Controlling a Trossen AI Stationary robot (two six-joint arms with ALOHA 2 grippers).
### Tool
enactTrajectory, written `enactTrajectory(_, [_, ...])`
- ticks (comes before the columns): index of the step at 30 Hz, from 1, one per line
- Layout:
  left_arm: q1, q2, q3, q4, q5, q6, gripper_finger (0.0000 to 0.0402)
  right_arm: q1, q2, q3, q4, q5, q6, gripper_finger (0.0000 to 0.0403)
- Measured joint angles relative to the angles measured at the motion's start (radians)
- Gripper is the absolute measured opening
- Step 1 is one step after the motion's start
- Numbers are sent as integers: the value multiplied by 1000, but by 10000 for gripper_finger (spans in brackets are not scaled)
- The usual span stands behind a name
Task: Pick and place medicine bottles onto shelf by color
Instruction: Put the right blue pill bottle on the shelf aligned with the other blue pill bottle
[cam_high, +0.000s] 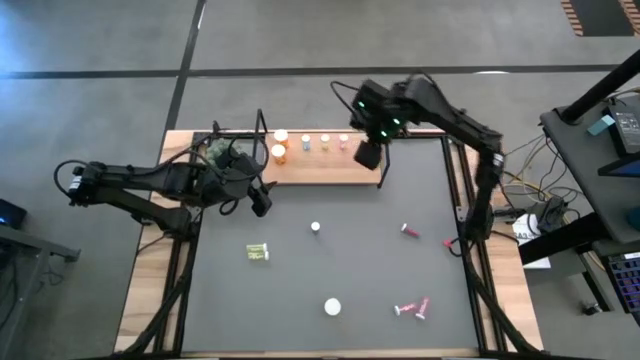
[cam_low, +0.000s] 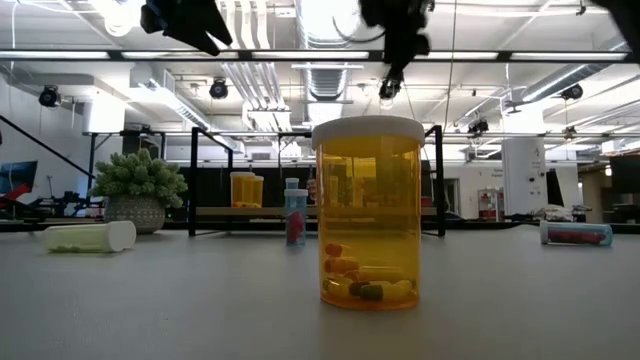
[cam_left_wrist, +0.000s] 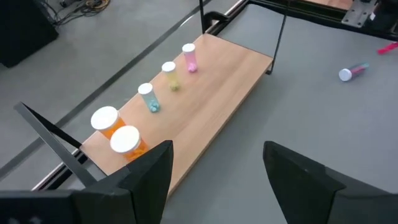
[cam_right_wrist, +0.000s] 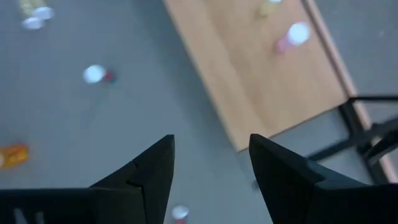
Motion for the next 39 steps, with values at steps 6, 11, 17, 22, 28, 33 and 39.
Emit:
enactTrajectory(6, [0,27,0,29,2,0,234,156,-214,-255,71,98,231,199])
enactTrajectory(11, [0,47,0,70,2,-1,234,274,-354,-482,101,188,400,199])
enactTrajectory(17, [-1,68,0,188,10,-8,234,330,-482,-733,104,203,468,199])
enactTrajectory(22, [-1,90,0,373,69,-9,234,329,-567,-919,107,191,470,199])
enactTrajectory(28, [-6,119,0,619,198,-8,234,329,-633,-1102,134,163,495,199])
enactTrajectory(33, [-23,147,-1,748,213,-9,234,329,-669,-1233,200,162,484,199])
enactTrajectory(39, [-58,184,-1,813,213,-38,234,329,-680,-1353,324,111,449,199])
